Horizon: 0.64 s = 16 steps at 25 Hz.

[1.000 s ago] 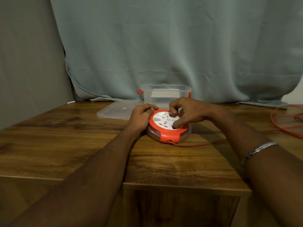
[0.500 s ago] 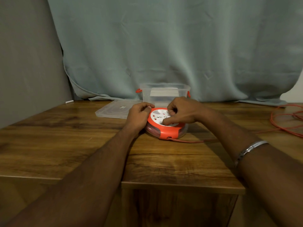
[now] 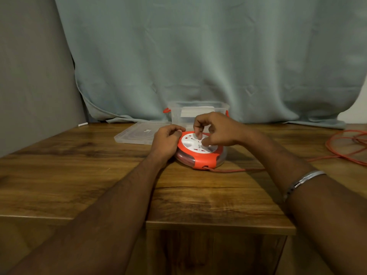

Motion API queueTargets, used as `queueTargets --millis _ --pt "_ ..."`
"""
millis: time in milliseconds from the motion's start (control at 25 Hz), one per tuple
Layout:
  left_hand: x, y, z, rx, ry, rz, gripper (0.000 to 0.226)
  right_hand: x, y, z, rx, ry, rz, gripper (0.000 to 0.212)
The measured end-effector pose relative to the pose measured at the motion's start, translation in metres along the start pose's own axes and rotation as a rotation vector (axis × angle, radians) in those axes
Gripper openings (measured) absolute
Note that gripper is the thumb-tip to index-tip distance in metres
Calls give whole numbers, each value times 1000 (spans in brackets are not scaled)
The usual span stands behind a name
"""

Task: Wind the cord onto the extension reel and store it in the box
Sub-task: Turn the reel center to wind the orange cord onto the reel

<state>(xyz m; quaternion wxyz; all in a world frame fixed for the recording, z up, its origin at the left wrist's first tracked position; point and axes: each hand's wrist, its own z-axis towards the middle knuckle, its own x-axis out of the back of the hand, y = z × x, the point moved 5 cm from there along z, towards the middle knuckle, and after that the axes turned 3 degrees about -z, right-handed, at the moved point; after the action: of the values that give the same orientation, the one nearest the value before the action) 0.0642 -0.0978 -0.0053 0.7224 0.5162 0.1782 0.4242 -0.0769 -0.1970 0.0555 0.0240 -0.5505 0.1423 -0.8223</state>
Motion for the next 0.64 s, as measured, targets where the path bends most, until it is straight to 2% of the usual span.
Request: queueTargets --millis 80,160,440,640 --pt "0 0 0 5 5 7 27 2 6 -5 -10 -82 7 37" --pt "0 0 0 7 8 7 27 2 14 -6 -25 -110 2 41" --pt "0 0 -1 -2 5 -8 26 1 16 -7 -26 -73 32 40" --pt "-3 3 -2 -20 -44 -18 25 -4 7 -2 -1 -48 -48 24"
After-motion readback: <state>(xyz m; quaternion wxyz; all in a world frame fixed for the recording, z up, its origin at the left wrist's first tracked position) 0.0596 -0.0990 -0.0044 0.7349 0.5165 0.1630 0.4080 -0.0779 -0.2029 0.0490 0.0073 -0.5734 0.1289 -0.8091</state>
